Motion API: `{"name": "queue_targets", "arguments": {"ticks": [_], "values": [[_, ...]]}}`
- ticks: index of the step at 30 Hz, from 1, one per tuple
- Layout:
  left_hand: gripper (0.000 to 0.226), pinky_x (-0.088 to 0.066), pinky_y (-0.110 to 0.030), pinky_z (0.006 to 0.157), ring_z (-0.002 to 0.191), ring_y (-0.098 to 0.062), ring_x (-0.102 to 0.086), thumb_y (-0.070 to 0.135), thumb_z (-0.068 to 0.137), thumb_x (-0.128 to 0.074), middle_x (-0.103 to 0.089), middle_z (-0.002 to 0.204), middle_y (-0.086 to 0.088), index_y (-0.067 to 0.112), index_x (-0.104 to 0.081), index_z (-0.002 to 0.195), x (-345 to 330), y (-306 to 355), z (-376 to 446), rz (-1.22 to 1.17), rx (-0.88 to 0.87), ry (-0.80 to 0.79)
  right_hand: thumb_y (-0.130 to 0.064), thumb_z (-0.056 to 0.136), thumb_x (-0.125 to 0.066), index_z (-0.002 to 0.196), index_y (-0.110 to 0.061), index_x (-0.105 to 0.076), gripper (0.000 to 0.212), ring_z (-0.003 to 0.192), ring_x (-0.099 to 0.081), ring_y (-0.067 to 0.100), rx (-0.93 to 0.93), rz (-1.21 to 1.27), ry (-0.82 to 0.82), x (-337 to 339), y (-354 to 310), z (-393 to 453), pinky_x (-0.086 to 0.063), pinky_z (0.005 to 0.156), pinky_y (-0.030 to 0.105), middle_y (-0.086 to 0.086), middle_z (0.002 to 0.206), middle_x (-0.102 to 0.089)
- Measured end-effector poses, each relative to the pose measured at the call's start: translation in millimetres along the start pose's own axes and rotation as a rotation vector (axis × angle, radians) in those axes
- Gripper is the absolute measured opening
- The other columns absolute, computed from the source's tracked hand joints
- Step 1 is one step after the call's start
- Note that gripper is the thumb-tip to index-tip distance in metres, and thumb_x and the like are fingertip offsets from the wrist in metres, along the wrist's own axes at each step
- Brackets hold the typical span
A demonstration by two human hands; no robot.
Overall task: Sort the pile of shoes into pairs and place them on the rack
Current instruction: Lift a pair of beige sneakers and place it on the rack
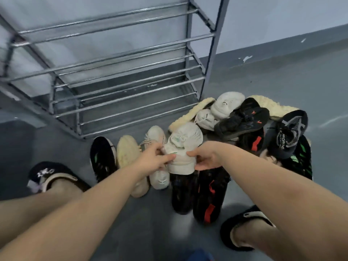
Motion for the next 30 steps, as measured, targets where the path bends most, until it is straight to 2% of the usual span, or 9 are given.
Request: {"name": "queue_targets", "arguments": {"ticks": [4,6,9,11,12,16,19,25,30], "values": [[0.035,-0.045,-0.026,0.058,0.065,-0.012,-0.055,0.019,0.086,-0.067,-0.061,0.082,-0.003,0.011,-0.045,0.112,13,-59,-42,-0.207,0.141,0.065,-0.012,0.097,-0.05,0.133,-0.003,-0.048,0.036,0.085,-0.055,0.017,-0.058,-0.271,0.002,-51,19,0,-0.05,0.06,0.026,0.007,0.102,-0.056],[0.031,-0.052,-0.029,0.062,0.071,-0.016,-0.06,0.025,0.086,-0.067,-0.062,0.09,-0.002,0.018,-0.047,0.108,9,-80,-53,-0.301,0.247,0.015,-0.012,0.098,-0.049,0.135,-0.004,-0.046,0.038,0.099,-0.053,0.022,-0.07,-0.339,0.031,-66,25,-4,-0.049,0.061,0.027,0.008,0.118,-0.055],[0.034,-0.054,-0.042,0.085,0.091,-0.027,-0.065,0.041,0.084,-0.065,-0.066,0.105,-0.007,0.018,-0.055,0.106,-3,-92,-60,-0.342,0.346,-0.13,-0.008,0.097,-0.048,0.136,-0.003,-0.046,0.039,0.102,-0.056,0.024,-0.057,-0.273,0.068,-72,29,-12,-0.049,0.065,0.031,0.009,0.114,-0.058],[0.026,-0.055,-0.033,0.076,0.087,-0.022,-0.064,0.037,0.09,-0.059,-0.065,0.099,-0.006,0.016,-0.055,0.104,-10,-87,-63,-0.35,0.337,-0.171,-0.002,0.098,-0.046,0.132,0.001,-0.048,0.034,0.108,-0.058,0.026,-0.013,-0.178,0.086,-70,30,-22,-0.05,0.076,0.032,0.011,0.11,-0.06],[0.021,-0.055,-0.028,0.072,0.088,-0.02,-0.064,0.034,0.091,-0.058,-0.064,0.1,-0.005,0.017,-0.054,0.103,-12,-84,-63,-0.347,0.323,-0.175,0.0,0.098,-0.045,0.13,0.003,-0.048,0.032,0.105,-0.06,0.026,0.013,-0.167,0.097,-69,31,-30,-0.051,0.074,0.03,0.009,0.102,-0.061],[0.03,-0.056,-0.026,0.07,0.093,-0.023,-0.063,0.022,0.088,-0.064,-0.062,0.114,-0.01,0.012,-0.051,0.114,-21,-85,-63,-0.353,0.305,-0.157,-0.003,0.097,-0.049,0.128,0.003,-0.047,0.032,0.065,-0.052,0.015,0.064,-0.202,0.141,-65,42,-43,-0.048,0.034,0.02,0.005,0.076,-0.052],[0.03,-0.056,-0.024,0.062,0.083,-0.018,-0.063,0.015,0.089,-0.063,-0.063,0.106,-0.008,0.009,-0.05,0.115,-28,-94,-64,-0.343,0.323,-0.17,-0.003,0.096,-0.051,0.125,0.003,-0.05,0.029,0.066,-0.053,0.015,0.041,-0.182,0.147,-64,59,-34,-0.048,0.033,0.019,0.005,0.082,-0.055],[0.033,-0.055,-0.024,0.053,0.07,-0.014,-0.059,0.004,0.087,-0.063,-0.059,0.088,-0.003,0.005,-0.05,0.118,-29,-102,-67,-0.282,0.342,-0.184,-0.017,0.091,-0.062,0.121,0.0,-0.053,0.035,0.094,-0.06,0.025,0.061,-0.239,0.166,-64,88,-14,-0.055,0.066,0.029,0.013,0.11,-0.061],[0.042,-0.056,-0.023,0.061,0.08,-0.014,-0.063,0.006,0.086,-0.065,-0.063,0.097,-0.002,0.005,-0.051,0.125,-40,-102,-61,-0.301,0.318,-0.19,-0.015,0.09,-0.064,0.096,-0.009,-0.058,0.011,0.095,-0.062,0.025,0.056,-0.133,0.13,-47,97,-8,-0.056,0.073,0.032,0.011,0.106,-0.064]]}}
Point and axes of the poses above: each hand's wrist, its own z-axis towards the middle knuckle, its own x-axis out of the back of the hand, y = z × x, the point moved 6 cm from there along z, towards the middle knuckle
